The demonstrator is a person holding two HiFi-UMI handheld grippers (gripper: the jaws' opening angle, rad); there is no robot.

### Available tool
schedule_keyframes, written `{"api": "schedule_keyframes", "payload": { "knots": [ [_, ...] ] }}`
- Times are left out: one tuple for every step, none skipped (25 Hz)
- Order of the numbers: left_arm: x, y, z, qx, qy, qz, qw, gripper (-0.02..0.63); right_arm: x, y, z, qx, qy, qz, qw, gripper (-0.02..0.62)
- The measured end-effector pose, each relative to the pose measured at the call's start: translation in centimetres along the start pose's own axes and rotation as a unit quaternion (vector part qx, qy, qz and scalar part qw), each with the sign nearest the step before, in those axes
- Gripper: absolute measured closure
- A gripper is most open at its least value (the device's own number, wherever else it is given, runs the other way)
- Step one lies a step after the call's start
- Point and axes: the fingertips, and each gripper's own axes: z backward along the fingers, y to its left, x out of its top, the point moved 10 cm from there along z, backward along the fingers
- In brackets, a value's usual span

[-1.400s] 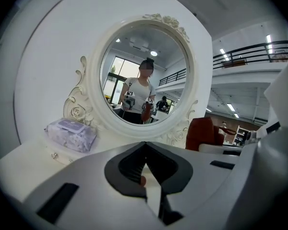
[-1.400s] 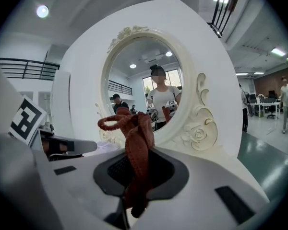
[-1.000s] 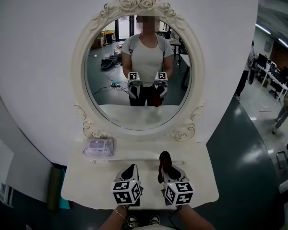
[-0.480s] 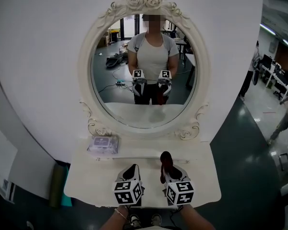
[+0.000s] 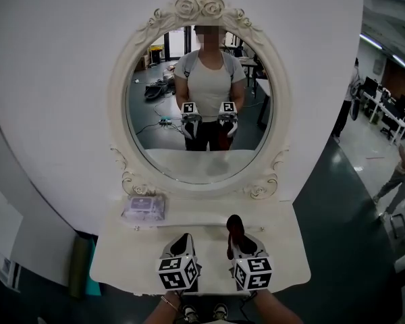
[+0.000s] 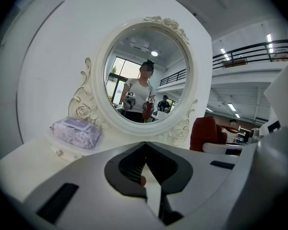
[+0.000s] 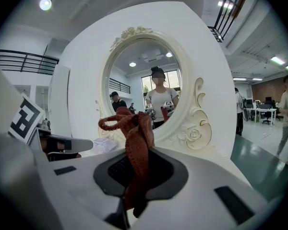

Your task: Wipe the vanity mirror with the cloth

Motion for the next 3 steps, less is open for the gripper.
{"api": "schedule_keyframes", "payload": {
  "knots": [
    [0.04, 0.02, -0.03, -0.001, 0.000, 0.000, 1.0000, 0.600, 0.00, 0.01, 0.02, -0.002, -0.001, 0.001, 1.000, 0.537],
    [0.07, 0.05, -0.06, -0.001, 0.000, 0.000, 1.0000, 0.600, 0.00, 0.03, 0.04, -0.004, -0.001, 0.002, 1.000, 0.537],
    [0.10, 0.08, -0.09, -0.002, 0.000, 0.000, 1.0000, 0.600, 0.00, 0.05, 0.05, -0.006, -0.002, 0.003, 1.000, 0.537]
  ]
}}
